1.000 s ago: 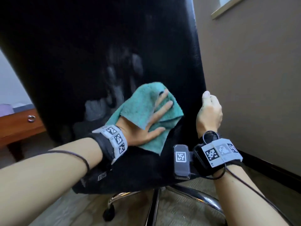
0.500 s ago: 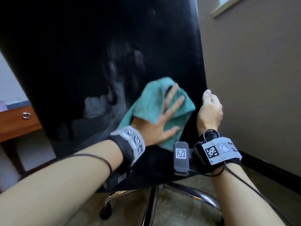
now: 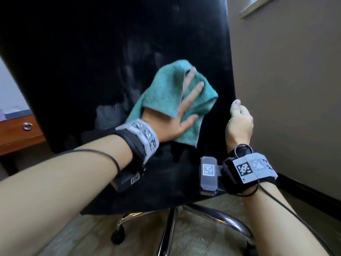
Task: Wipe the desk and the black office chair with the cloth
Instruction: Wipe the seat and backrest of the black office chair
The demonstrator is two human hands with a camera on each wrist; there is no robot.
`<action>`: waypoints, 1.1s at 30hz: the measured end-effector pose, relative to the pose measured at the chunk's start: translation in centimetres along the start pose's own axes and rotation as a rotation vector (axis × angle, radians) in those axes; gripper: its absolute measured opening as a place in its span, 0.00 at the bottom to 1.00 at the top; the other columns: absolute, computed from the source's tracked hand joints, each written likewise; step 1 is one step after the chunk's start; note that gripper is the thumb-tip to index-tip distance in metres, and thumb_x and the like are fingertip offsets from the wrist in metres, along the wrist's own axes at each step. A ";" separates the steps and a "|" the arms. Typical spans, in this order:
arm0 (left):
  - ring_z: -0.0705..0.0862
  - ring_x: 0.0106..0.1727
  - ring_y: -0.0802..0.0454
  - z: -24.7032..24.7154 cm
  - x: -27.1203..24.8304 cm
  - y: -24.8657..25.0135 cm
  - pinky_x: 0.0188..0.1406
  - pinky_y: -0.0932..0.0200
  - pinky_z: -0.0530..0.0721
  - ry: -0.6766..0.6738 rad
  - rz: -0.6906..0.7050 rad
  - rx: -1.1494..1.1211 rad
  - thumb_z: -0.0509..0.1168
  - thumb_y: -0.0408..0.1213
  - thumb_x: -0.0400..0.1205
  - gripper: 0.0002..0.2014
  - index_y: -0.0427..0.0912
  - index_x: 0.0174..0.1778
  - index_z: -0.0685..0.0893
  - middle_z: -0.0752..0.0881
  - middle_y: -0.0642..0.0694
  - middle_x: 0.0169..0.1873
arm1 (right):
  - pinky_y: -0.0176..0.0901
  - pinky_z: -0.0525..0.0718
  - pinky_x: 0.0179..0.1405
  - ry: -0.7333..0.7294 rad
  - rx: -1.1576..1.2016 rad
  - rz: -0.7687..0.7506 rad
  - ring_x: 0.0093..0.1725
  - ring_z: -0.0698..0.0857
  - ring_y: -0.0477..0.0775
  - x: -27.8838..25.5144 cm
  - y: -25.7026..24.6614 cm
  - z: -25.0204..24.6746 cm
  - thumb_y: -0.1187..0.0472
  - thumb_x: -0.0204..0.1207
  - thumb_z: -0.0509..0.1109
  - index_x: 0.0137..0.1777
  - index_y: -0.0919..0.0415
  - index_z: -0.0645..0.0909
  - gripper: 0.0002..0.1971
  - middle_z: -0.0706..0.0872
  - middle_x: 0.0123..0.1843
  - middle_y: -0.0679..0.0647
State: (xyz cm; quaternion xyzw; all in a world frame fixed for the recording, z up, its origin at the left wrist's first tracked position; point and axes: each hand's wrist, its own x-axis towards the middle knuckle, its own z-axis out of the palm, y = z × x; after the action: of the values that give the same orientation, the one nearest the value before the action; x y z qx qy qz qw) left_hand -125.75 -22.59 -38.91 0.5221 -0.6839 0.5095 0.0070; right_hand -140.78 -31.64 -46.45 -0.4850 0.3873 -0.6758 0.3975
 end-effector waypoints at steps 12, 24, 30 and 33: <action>0.45 0.85 0.39 -3.5 2.2 -6.6 0.80 0.39 0.49 0.103 -0.216 0.099 0.47 0.71 0.78 0.44 0.54 0.85 0.39 0.39 0.44 0.84 | 0.51 0.73 0.60 0.068 -0.067 -0.083 0.62 0.79 0.64 0.1 0.9 0.8 0.42 0.86 0.50 0.64 0.57 0.80 0.24 0.84 0.62 0.58; 0.45 0.84 0.39 -0.3 -5.4 -5.2 0.78 0.41 0.52 -0.066 -0.010 0.082 0.48 0.67 0.81 0.40 0.54 0.85 0.41 0.36 0.46 0.84 | 0.50 0.66 0.69 0.223 -0.092 -0.022 0.69 0.74 0.59 -0.9 0.1 1.6 0.47 0.86 0.53 0.67 0.57 0.78 0.21 0.79 0.68 0.56; 0.43 0.84 0.41 -4.9 -0.9 -11.6 0.79 0.41 0.49 0.073 -0.178 0.109 0.49 0.69 0.80 0.42 0.55 0.85 0.41 0.39 0.46 0.84 | 0.48 0.62 0.71 0.293 -0.225 -0.486 0.73 0.67 0.54 -4.8 -2.6 3.9 0.55 0.80 0.61 0.76 0.57 0.69 0.24 0.70 0.76 0.50; 0.41 0.84 0.43 -6.6 1.4 -13.9 0.81 0.42 0.45 0.176 -0.274 0.074 0.49 0.67 0.81 0.40 0.54 0.85 0.42 0.40 0.46 0.85 | 0.45 0.60 0.73 0.244 -0.233 -0.697 0.74 0.66 0.53 -3.6 -7.1 5.9 0.55 0.78 0.61 0.78 0.57 0.68 0.27 0.68 0.78 0.49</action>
State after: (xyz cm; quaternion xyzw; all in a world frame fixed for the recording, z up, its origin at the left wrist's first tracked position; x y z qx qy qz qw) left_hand -119.80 -18.10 -25.38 0.5636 -0.5840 0.5724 0.1173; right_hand -135.50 -26.42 -39.95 -0.5454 0.3178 -0.7747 0.0370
